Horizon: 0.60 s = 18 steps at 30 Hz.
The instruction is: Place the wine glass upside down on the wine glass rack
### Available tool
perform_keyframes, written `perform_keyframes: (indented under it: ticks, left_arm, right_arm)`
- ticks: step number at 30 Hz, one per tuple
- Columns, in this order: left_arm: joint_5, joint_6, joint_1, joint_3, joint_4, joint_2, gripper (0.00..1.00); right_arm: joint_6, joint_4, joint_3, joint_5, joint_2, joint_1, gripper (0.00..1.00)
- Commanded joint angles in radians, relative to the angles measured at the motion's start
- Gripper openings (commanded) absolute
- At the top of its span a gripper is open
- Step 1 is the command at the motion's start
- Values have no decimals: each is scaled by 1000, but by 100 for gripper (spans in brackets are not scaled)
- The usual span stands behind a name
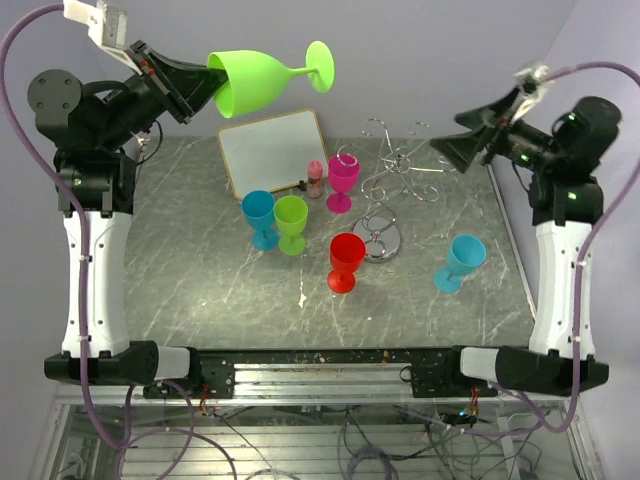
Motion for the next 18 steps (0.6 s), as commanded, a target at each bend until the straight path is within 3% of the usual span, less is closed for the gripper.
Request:
perform_keyframes:
  ticks: [1, 7, 18]
  left_arm:
    - [-6, -47, -70, 50, 82, 30, 7]
    - [-48, 49, -164, 94, 0, 96, 7]
    - [-113, 136, -220, 73, -14, 140, 7]
  right_arm:
    - [-8, 26, 99, 47, 76, 144, 90]
    - [-53, 66, 164, 105, 164, 282, 86]
    - [-83, 62, 305, 229, 312, 501, 88]
